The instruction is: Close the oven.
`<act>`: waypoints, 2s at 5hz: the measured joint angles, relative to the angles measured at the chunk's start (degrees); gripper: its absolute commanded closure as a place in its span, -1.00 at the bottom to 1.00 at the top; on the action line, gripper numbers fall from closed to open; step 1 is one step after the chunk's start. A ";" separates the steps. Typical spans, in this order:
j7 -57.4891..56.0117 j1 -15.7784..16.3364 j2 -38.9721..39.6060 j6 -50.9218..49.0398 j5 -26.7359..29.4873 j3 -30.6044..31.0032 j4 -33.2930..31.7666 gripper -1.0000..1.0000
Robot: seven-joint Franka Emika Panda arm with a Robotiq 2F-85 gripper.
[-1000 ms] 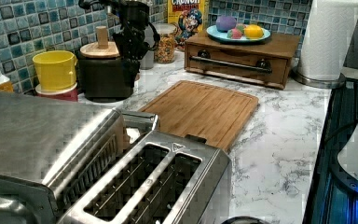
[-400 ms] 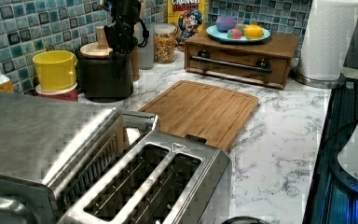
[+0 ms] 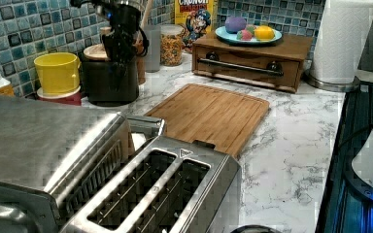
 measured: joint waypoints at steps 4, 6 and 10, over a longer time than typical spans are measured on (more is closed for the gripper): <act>-2.24 0.45 4.62 0.35 2.69 0.88 0.56 1.00; -2.24 0.99 6.29 -2.07 1.37 1.23 1.68 1.00; -2.29 0.79 9.34 -5.01 0.87 2.60 2.35 1.00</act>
